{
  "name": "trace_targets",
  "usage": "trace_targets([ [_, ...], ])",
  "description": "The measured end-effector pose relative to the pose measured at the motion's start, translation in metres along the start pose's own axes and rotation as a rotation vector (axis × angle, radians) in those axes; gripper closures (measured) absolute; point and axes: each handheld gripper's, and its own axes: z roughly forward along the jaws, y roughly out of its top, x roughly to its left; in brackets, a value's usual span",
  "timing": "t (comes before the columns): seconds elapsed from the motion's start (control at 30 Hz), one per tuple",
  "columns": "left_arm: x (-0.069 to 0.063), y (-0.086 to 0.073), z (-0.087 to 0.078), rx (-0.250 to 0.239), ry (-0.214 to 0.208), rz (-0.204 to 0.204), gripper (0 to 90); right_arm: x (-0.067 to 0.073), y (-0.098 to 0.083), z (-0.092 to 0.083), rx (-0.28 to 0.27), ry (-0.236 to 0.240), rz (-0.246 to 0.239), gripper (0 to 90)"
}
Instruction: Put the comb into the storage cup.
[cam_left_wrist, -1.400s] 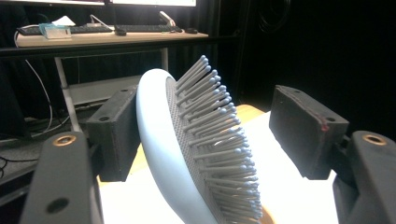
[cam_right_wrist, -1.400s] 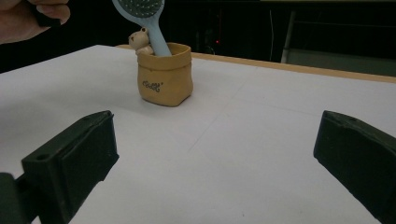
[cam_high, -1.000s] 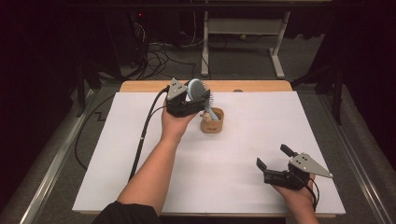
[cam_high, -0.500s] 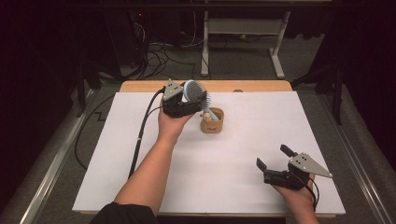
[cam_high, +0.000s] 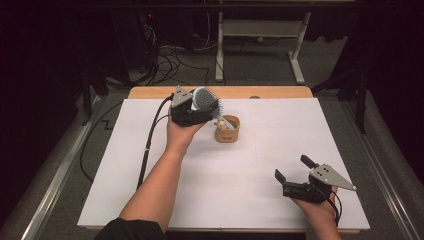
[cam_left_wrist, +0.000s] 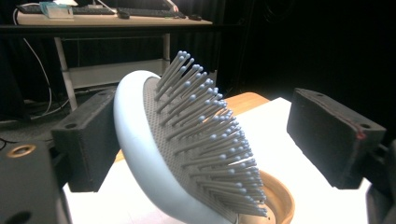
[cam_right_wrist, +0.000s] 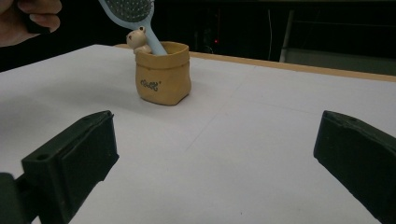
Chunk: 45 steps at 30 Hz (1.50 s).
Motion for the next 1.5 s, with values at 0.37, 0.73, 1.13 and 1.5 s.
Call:
trace_targets([
  [0.37, 0.005, -0.004, -0.002, 0.008, -0.004, -0.011, 11.1, 0.001, 0.0, 0.0, 0.004, -0.003, 0.001, 0.2],
  [0.73, 0.007, -0.004, -0.004, 0.012, -0.001, 0.002, 9.7, 0.0, 0.0, 0.0, 0.003, -0.003, -0.003, 0.2],
  [1.13, 0.008, -0.004, -0.008, 0.02, 0.005, 0.012, 9.2, 0.001, 0.0, 0.001, 0.004, -0.003, -0.002, 0.2],
  [1.5, 0.009, -0.002, -0.013, 0.024, 0.012, 0.027, 9.2, 0.001, 0.0, 0.001, 0.006, -0.003, -0.004, 0.2],
])
